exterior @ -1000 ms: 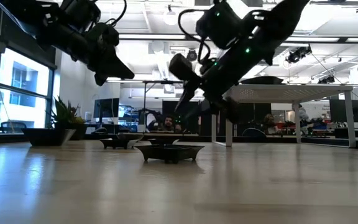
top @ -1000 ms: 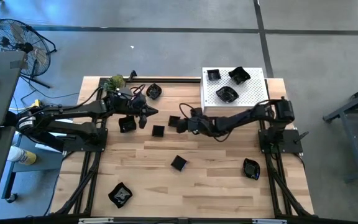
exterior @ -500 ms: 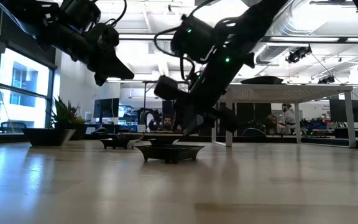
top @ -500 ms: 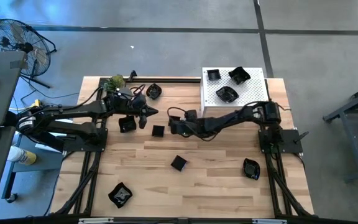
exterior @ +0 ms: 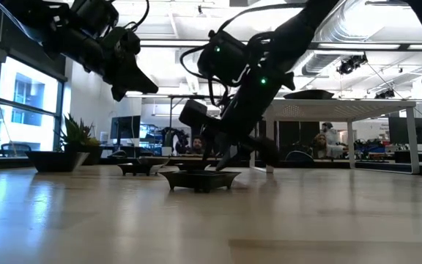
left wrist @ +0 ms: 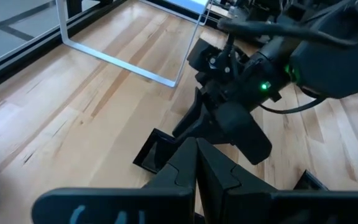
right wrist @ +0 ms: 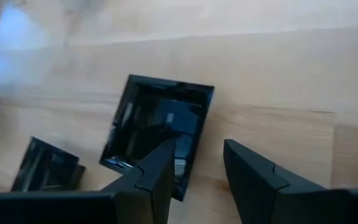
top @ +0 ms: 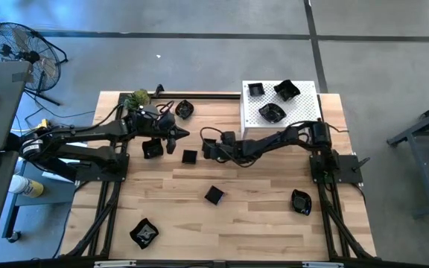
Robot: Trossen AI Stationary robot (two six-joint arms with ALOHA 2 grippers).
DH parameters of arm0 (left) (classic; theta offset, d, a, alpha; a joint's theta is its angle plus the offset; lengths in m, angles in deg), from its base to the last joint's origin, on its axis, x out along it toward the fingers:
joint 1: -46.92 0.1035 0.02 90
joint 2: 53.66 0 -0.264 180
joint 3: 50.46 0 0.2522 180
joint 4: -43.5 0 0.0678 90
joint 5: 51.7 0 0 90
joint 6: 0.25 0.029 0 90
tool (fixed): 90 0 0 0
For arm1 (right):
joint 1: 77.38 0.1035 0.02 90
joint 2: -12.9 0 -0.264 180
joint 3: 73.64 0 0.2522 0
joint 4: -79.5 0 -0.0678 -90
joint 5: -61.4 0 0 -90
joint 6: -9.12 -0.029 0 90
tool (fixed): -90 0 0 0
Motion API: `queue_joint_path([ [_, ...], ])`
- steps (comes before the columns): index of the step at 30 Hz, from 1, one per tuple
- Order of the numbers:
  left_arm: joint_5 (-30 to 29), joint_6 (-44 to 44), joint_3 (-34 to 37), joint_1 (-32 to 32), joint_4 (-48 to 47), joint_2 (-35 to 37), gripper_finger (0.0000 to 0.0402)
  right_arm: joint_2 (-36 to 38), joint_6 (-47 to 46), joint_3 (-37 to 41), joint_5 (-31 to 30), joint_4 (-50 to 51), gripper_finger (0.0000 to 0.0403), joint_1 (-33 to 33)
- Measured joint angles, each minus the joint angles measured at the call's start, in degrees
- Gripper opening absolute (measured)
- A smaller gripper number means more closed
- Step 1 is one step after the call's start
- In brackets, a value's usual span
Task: Pick & Place Mini shaped plates
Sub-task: Stack the square plate on top of the square plate on the shelf
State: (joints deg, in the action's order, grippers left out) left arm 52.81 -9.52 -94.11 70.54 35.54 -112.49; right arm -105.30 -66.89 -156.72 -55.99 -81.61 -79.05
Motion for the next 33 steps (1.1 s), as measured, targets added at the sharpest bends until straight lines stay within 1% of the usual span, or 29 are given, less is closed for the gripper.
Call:
queue_joint_path([
  [2,0.04,0.0,0.0,0.0,0.07,0.0,0.0,-0.04,0.25,0.07,0.23,0.11,0.0129,0.02],
  [5,0.12,-0.03,0.0,0.0,0.04,0.0,0.0,-0.04,1.26,0.04,0.85,-0.1,0.011,-0.22],
  [12,0.39,-0.26,0.0,0.0,0.04,0.0,0.0,0.04,1.9,0.04,0.93,-0.47,0.0033,-0.24],
  [15,0.69,-1.03,0.0,0.0,0.06,0.13,0.0,0.51,1.68,0.04,0.23,-0.44,0.0009,-0.2],
  [17,1.47,-1.47,-0.02,0.0,0.16,0.15,0.0,1.21,1.82,0.04,0.02,-0.51,0.0004,-0.2],
  [23,1.58,-1.49,-0.02,0.0,0.07,0.15,0.0,4.04,3.44,0.07,-0.12,-0.06,0.0008,-0.2],
  [28,0.95,-1.49,-0.02,0.0,0.13,0.15,0.0,8.52,6.15,0.07,0.35,0.58,0.0003,-0.2],
  [33,-0.36,-1.54,-0.04,0.0,0.22,0.15,0.0,15.12,8.96,0.07,-0.47,2.44,0.0008,-1.1],
])
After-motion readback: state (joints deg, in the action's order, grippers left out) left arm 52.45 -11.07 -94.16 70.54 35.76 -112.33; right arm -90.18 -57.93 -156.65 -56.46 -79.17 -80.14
